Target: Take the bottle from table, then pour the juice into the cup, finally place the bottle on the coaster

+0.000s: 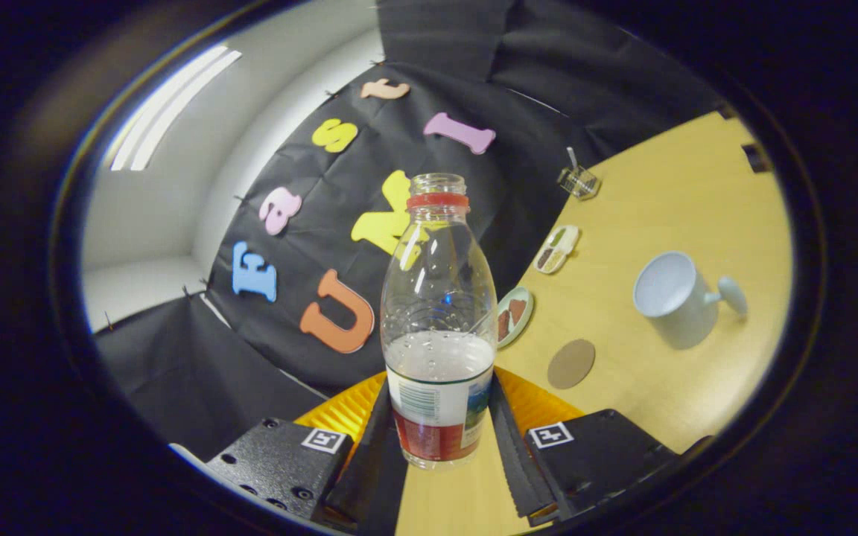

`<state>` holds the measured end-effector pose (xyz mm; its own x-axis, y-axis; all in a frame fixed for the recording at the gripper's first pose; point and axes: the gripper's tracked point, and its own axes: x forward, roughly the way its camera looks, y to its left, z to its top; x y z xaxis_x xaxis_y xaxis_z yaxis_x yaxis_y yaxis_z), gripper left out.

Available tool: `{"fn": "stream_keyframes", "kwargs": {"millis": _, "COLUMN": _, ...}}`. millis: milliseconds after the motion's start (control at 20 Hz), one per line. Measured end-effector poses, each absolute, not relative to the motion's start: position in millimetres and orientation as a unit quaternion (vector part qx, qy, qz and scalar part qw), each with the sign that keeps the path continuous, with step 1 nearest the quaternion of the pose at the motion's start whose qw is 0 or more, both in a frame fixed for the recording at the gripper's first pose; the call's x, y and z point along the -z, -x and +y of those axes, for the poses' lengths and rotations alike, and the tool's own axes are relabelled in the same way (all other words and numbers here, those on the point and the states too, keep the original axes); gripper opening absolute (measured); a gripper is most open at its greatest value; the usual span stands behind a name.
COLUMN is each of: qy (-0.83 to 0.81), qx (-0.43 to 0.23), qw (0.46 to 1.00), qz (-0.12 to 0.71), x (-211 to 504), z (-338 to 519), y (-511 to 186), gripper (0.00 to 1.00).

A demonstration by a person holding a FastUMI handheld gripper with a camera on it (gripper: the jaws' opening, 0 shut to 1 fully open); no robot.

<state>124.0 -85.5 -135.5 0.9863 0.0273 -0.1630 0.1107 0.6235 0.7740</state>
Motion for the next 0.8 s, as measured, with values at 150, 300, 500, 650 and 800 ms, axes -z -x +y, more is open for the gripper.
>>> {"fn": "stream_keyframes", "kwargs": {"millis": 150, "qy": -0.312, "qx": 0.052, "qw": 0.944, "qz": 0.093, "x": 123, "z": -100, "y": -116, "gripper": 0.75}}
{"fn": "stream_keyframes", "kwargs": {"millis": 300, "qy": -0.228, "qx": 0.071, "qw": 0.966, "qz": 0.094, "x": 116, "z": -102, "y": -106, "gripper": 0.75}}
{"fn": "stream_keyframes", "kwargs": {"millis": 500, "qy": -0.141, "qx": 0.076, "qw": 0.984, "qz": 0.074, "x": 98, "z": -98, "y": -110, "gripper": 0.75}}
{"fn": "stream_keyframes", "kwargs": {"millis": 650, "qy": -0.083, "qx": 0.089, "qw": 0.990, "qz": 0.065, "x": 95, "z": -100, "y": -125, "gripper": 0.75}}
{"fn": "stream_keyframes", "kwargs": {"millis": 800, "qy": -0.057, "qx": 0.105, "qw": 0.991, "qz": 0.063, "x": 101, "z": -108, "y": -150, "gripper": 0.75}}
